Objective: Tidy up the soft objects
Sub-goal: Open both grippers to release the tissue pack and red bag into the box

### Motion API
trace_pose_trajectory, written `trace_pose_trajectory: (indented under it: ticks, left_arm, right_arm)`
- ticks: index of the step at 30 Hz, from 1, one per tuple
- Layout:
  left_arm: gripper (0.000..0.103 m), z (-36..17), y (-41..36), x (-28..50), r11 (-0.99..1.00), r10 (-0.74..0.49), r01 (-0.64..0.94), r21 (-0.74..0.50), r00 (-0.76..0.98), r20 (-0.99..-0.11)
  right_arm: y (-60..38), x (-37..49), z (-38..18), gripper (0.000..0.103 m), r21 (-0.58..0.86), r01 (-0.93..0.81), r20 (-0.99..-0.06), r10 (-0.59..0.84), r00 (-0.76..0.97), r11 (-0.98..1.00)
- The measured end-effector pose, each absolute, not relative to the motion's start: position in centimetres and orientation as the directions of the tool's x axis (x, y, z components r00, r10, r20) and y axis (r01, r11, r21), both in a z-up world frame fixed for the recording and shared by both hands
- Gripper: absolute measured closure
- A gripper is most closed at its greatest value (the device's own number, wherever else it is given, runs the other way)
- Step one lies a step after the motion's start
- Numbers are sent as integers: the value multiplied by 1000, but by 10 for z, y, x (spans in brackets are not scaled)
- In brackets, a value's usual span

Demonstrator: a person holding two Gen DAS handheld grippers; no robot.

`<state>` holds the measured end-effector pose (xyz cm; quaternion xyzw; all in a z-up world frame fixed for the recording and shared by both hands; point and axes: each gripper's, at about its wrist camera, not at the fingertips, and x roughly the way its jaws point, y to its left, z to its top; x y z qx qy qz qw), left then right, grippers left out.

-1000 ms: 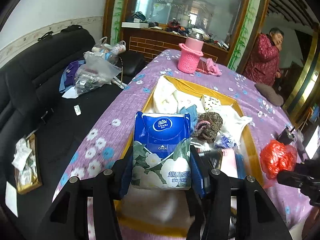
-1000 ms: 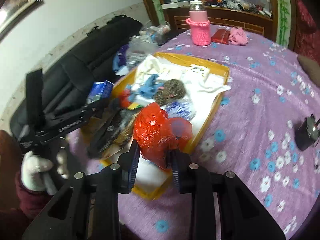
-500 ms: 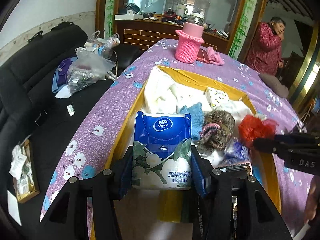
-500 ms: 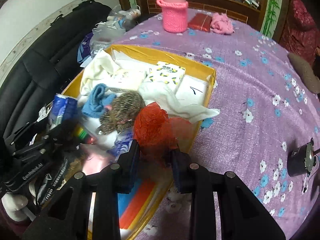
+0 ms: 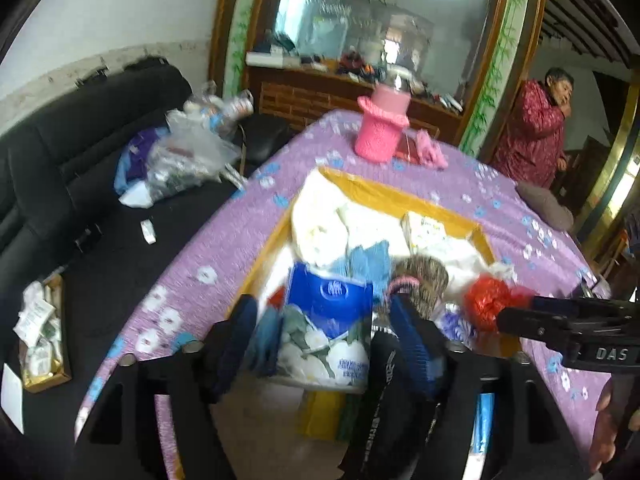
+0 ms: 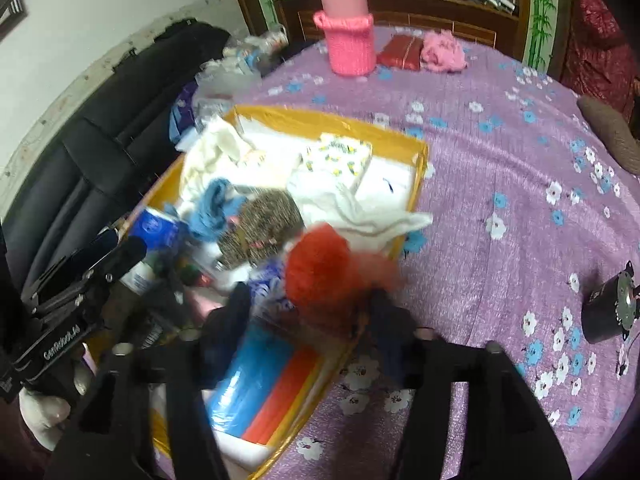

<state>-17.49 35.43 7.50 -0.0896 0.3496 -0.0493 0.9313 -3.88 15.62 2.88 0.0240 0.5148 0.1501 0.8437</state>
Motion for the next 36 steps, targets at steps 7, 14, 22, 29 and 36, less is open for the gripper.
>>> trace_pose_trajectory:
  ticks: [7,14,22,29,36]
  left_arm:
    - [0,111,340,-217,994,82,-106,-24,875,-476]
    - [0,127,315,-248,972,232,-233,46,894,-382]
    - [0,134,300,-243,967,210,-254,-21,842,-496]
    - [0,154,292,-256,957,253,-291,-2,836,-486]
    - [0,156,279,-267,959,262,-280,34,841,-474]
  right_arm:
    - [139,-60,58,37,218,-196,-788,291,543,956]
    - [128,-91,73,37,151,-212,-745,252,618,966]
    - [106,-113,66,37,178,-198,-739,264,620,964]
    - [92,-127,62,37,186,-190,-734,265,625,964]
    - [87,-137,62,37,180,-192,-727,262,634,965]
